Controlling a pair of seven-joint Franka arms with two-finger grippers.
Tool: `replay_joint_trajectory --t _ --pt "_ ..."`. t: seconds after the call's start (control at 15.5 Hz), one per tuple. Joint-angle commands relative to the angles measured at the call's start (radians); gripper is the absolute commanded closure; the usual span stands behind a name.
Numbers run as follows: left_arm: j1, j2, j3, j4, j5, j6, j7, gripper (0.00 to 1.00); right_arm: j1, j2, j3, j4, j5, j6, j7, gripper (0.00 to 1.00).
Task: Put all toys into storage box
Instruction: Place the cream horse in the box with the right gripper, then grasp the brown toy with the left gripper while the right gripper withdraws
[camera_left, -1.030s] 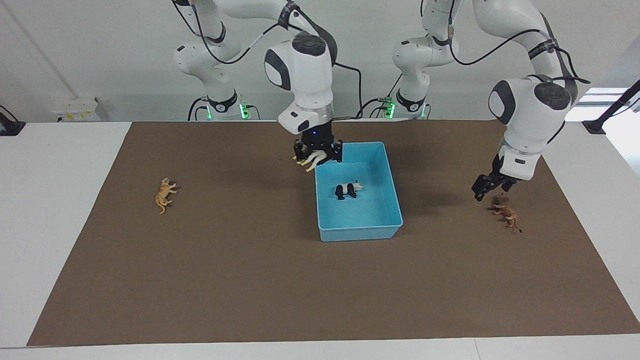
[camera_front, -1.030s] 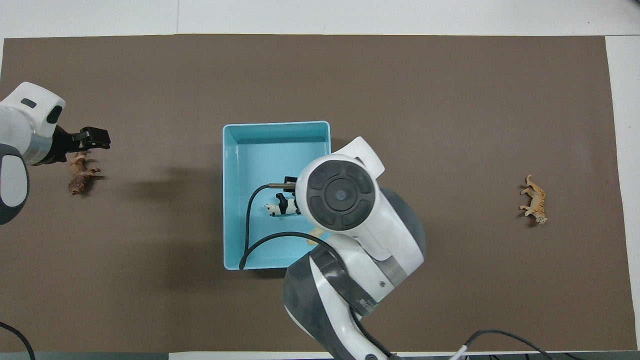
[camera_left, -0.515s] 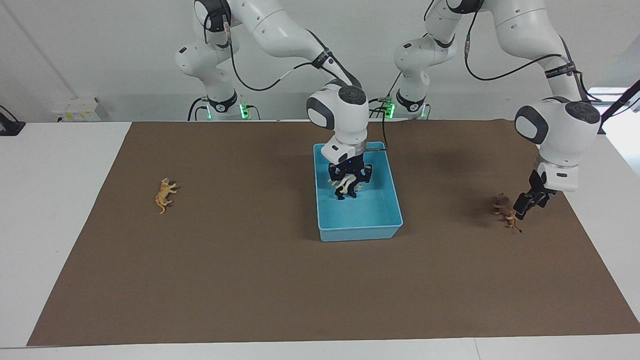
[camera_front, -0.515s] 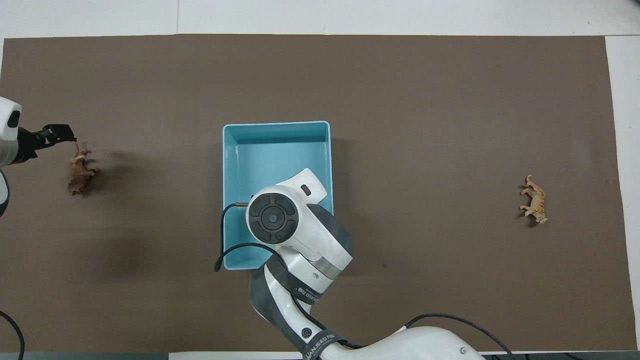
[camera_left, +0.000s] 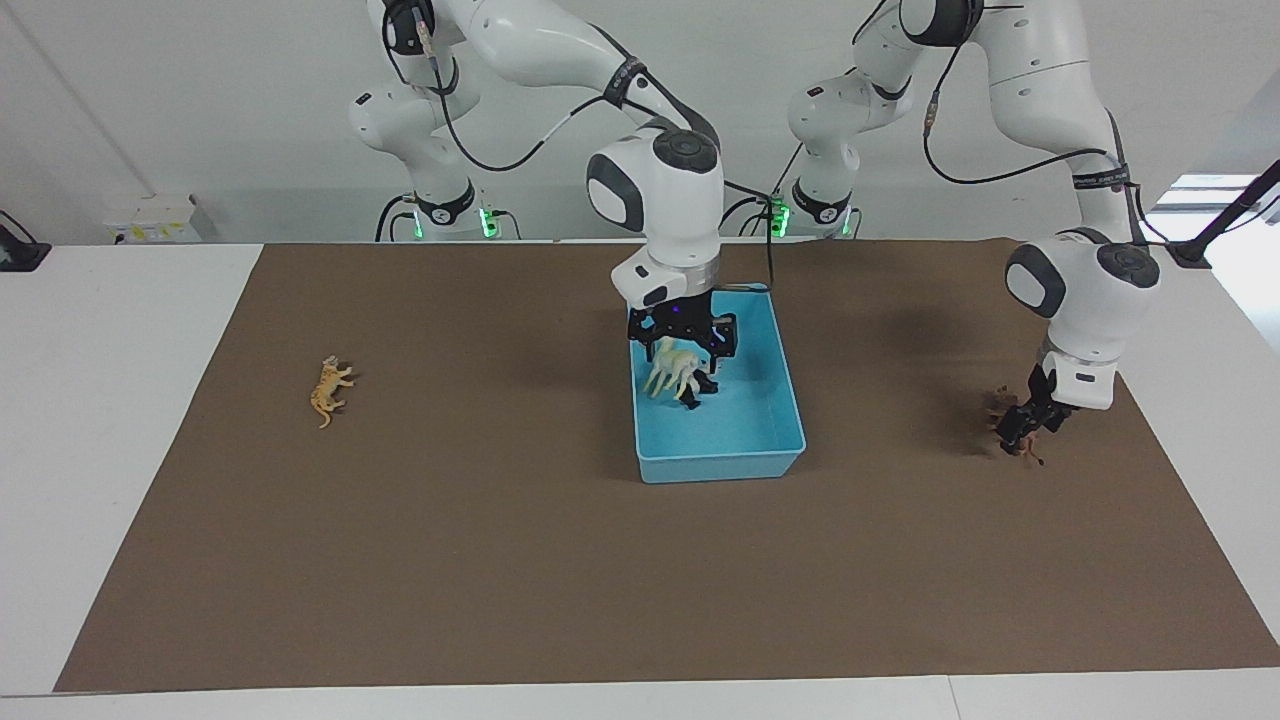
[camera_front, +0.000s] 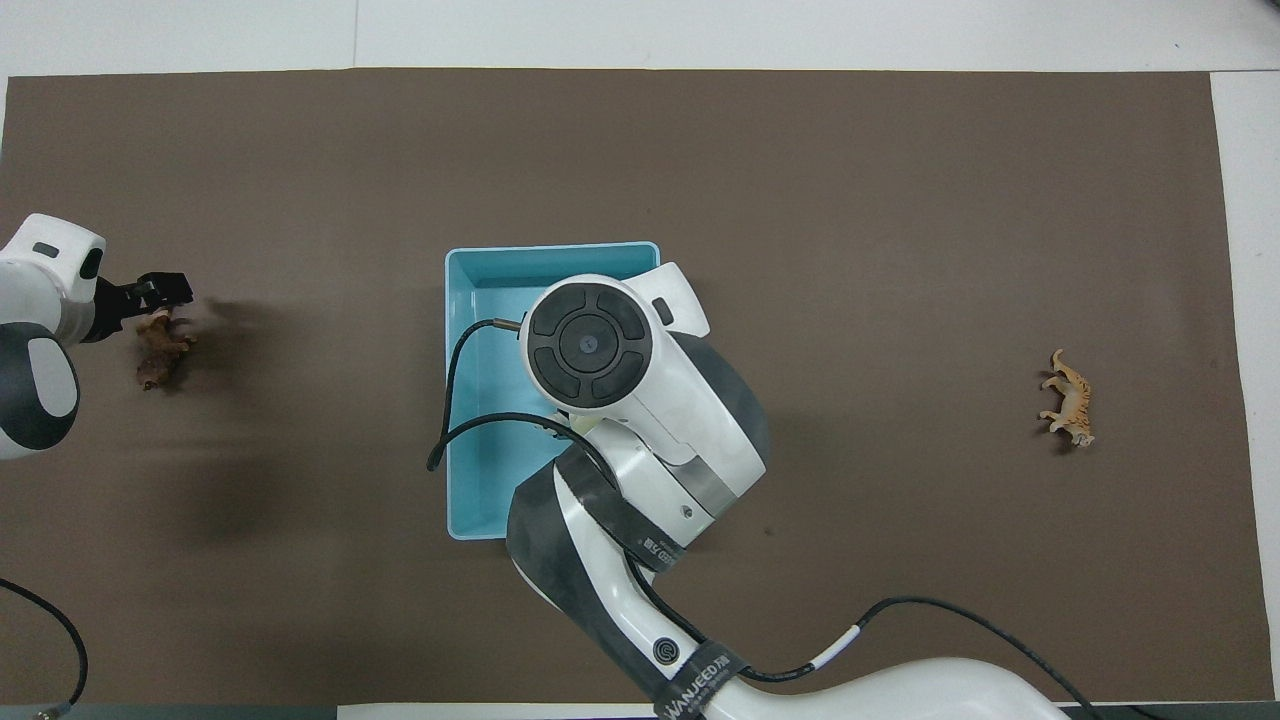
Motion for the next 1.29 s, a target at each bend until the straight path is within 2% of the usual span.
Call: replay_joint_trajectory --t 0.0,0.13,0.26,0.32,0.45,0.58,0.64,0.71,0.9,1.09,1.22 --pt "0.018 -0.013 -0.004 -0.040 0.012 0.024 0.023 0.00 -0.061 -0.088 0.006 -0.002 0.000 -0.094 -0.012 0.00" --pt "0.019 -0.024 -0.002 -0.079 0.012 0.026 0.026 0.00 -0.132 -0.141 0.006 -0.002 0.004 -0.160 -0.132 0.00" --pt "0.031 -0.030 0.001 -0.089 0.012 0.024 0.048 0.00 -0.205 -0.182 0.006 -0.007 0.002 -0.177 -0.190 0.00" --pt "0.031 -0.030 0.001 -0.087 0.012 0.021 0.048 0.07 -0.248 -0.199 0.006 -0.015 0.002 -0.181 -0.242 0.00" --pt "0.031 -0.030 0.001 -0.086 0.012 0.017 0.049 0.40 -0.340 -0.225 0.004 -0.021 0.002 -0.230 -0.405 0.00" --pt "0.030 -0.029 0.001 -0.077 0.012 0.012 0.051 0.82 -0.466 -0.254 0.006 -0.064 0.003 -0.266 -0.631 0.00" --pt "0.027 -0.027 0.001 -0.069 0.012 0.009 0.049 0.94 -0.514 -0.270 0.006 -0.100 0.005 -0.261 -0.704 0.00" --pt "0.019 -0.024 -0.001 -0.045 0.012 -0.012 0.046 1.00 -0.569 -0.282 0.006 -0.139 0.005 -0.254 -0.758 0.00" --pt "-0.005 -0.018 -0.004 0.067 0.012 -0.148 0.039 1.00 -0.662 -0.348 0.006 -0.308 0.005 -0.167 -0.809 0.00" --pt "-0.065 -0.044 -0.005 0.167 0.012 -0.335 0.008 1.00 -0.758 -0.428 0.006 -0.580 0.005 0.066 -0.900 0.00" --pt "-0.146 -0.088 -0.010 0.193 0.003 -0.458 -0.093 1.00 -0.817 -0.423 0.004 -0.665 0.005 0.172 -0.962 0.00"
